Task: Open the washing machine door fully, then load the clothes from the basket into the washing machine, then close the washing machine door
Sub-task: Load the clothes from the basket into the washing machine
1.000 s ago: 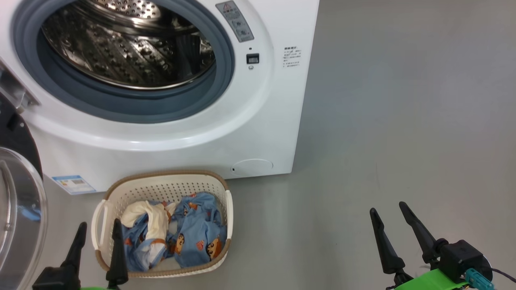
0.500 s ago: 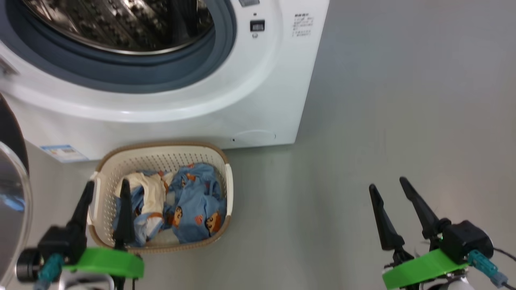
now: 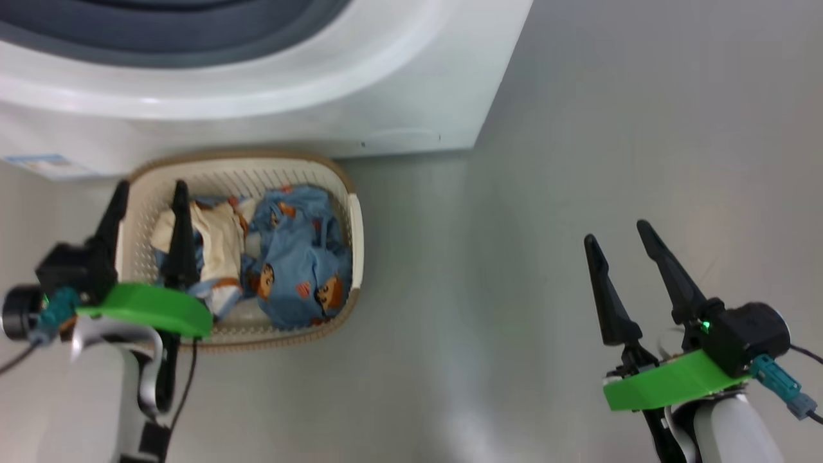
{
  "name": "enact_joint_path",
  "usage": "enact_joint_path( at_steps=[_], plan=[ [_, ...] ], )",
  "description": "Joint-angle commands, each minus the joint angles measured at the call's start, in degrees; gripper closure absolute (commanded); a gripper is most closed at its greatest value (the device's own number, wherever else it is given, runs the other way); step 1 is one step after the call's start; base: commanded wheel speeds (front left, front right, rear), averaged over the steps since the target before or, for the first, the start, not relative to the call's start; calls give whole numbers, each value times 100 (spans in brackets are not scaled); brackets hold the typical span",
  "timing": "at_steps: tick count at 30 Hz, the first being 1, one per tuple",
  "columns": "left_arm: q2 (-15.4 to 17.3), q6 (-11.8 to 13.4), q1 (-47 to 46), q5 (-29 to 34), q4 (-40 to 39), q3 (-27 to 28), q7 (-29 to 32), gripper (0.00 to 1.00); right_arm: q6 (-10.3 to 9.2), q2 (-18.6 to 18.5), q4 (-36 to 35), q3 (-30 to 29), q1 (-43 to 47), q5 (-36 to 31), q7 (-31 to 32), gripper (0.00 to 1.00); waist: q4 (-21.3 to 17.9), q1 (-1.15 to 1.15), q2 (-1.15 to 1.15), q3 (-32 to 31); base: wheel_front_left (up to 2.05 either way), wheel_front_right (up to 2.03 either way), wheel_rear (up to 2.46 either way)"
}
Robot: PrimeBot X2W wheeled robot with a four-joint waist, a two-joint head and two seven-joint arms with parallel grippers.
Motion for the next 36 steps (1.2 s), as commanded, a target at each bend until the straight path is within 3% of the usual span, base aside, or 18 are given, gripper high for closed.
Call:
enact_joint_path(
  at_steps=[1,17,36],
  plan=[
    [255,-47,-289,-35,101,201,1,0,8,47,-183,197,-117,-99,-68,0,-42,0,0,691,0,0,0],
    [634,-105,-2003,-86,2322,232,11,0,8,64,-425,150,-553,-79,-68,0,-182,0,0,2140,0,0,0],
    [898,-73,-3334,-183,4532,129,211,0,8,65,-657,105,-767,69,-68,0,-313,0,0,3112,0,0,0]
  ],
)
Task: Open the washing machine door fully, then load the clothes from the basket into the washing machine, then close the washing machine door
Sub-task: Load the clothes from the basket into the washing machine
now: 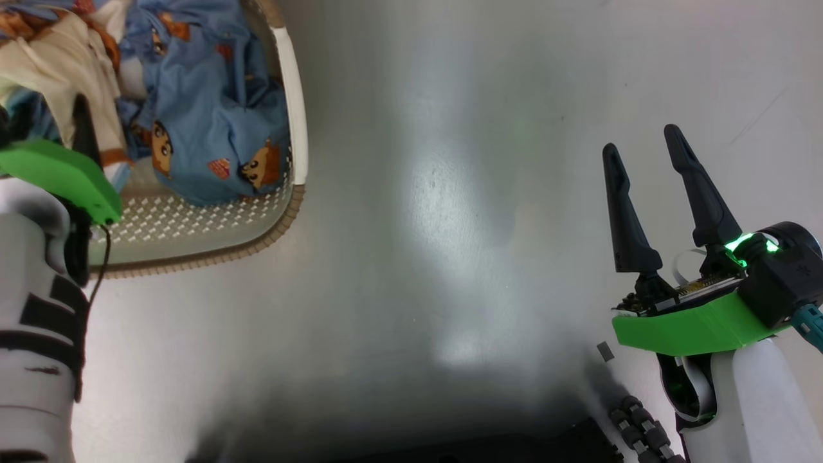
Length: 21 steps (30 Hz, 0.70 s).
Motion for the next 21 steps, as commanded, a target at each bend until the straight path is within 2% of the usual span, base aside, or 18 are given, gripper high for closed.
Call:
enact_joint_path(
  at_steps=[1,3,4,5,13,21],
  plan=[
    [366,12,56,-71,45,109,1,0,8,61,-134,137,131,46,-27,0,-38,0,0,91,0,0,0],
    [425,-26,-70,-62,156,74,38,0,8,61,-135,147,117,63,-27,0,-58,0,0,132,0,0,0],
    [459,-36,-132,-53,199,55,38,30,8,61,-134,155,107,70,-27,0,-71,0,0,145,0,0,0],
    [501,-49,-184,-7,245,1,45,100,8,61,-127,165,96,78,-27,0,-86,0,0,154,0,0,0],
    [481,-124,-307,23,390,-131,-138,100,8,61,-62,152,39,142,-27,0,-105,0,0,-22,0,0,0],
    [320,-156,-57,14,329,-226,-293,100,8,61,63,140,-7,153,-27,0,-54,0,0,-526,0,0,0]
  ],
)
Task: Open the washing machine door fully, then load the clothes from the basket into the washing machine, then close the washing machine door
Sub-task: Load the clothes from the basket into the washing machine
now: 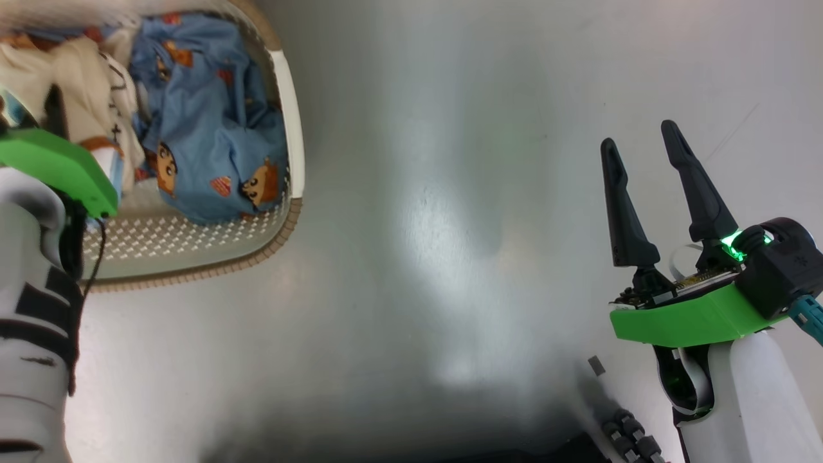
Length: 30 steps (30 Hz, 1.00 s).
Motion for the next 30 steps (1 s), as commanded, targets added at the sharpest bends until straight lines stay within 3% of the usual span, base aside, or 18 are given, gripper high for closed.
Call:
enact_joint_path(
  at_steps=[1,7,30],
  plan=[
    [237,-13,330,20,-106,50,-69,100,8,60,-69,134,120,49,-27,0,49,0,0,-272,0,0,0],
    [170,-32,713,8,-596,46,-84,100,8,60,31,152,167,15,-27,0,120,0,0,-718,0,0,0],
    [-387,-126,3721,86,-4822,873,-86,100,8,60,465,328,796,50,-27,0,251,0,0,-2882,0,0,0]
  ],
)
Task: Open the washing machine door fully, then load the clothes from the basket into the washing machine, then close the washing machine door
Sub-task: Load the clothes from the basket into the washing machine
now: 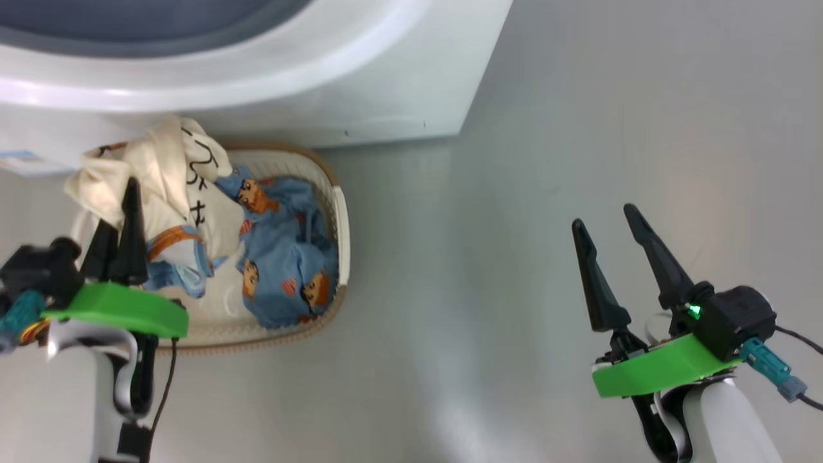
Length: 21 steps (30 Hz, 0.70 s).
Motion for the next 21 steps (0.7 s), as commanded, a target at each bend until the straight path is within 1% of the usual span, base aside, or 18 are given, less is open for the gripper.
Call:
enact_joint_path(
  at_steps=[1,5,6,12,21],
  plan=[
    [158,-33,268,63,-415,260,-37,100,8,54,-96,159,182,41,-27,0,47,0,0,-571,0,0,0],
    [67,-43,630,152,-1043,378,-37,100,8,54,-69,181,272,59,-27,0,37,0,0,-871,0,0,0],
    [67,-43,630,152,-1043,378,-37,100,8,54,-69,181,272,59,-27,0,37,0,0,-871,0,0,0],
    [-52,-68,1078,259,-1755,499,-37,100,8,54,8,257,456,71,-27,0,23,0,0,-1291,0,0,0],
    [-174,-57,1615,455,-2609,695,-37,100,8,54,76,293,717,94,-27,0,1,0,0,-1823,0,0,0]
  ],
)
